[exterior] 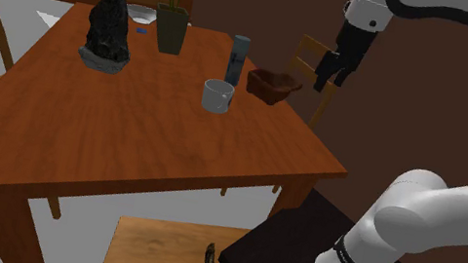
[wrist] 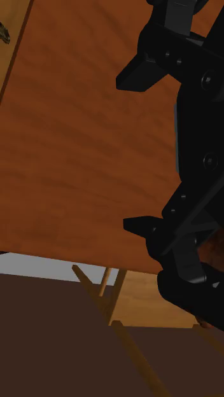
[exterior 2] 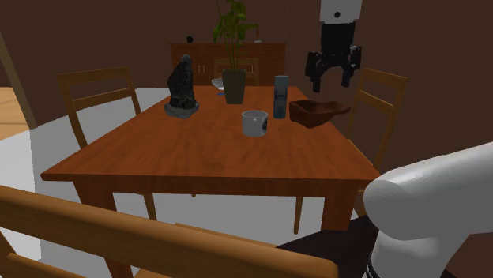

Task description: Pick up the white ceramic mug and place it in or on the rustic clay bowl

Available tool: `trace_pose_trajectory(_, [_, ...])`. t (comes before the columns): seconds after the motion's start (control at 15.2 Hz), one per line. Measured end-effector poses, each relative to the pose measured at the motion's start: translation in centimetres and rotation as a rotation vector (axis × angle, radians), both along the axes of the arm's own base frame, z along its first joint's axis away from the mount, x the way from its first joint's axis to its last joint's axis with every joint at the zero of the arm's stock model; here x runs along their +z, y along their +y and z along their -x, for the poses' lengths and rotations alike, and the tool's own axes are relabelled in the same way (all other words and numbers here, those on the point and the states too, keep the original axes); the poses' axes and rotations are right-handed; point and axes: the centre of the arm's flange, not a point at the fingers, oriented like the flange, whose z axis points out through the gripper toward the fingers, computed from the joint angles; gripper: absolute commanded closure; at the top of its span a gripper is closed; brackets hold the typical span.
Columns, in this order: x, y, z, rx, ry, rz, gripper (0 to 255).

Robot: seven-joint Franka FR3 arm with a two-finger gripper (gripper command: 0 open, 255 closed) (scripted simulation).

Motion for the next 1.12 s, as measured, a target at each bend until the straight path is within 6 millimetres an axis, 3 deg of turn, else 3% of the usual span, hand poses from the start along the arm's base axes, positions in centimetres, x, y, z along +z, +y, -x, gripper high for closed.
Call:
trace_pose_trajectory(0.26, [-1.3, 0.1, -2.2, 0.001, -0.001, -0.013, 0])
trace_pose_trajectory(1.12, [-8.3, 0.7, -17.2, 0.006, -0.012, -0.094, 0])
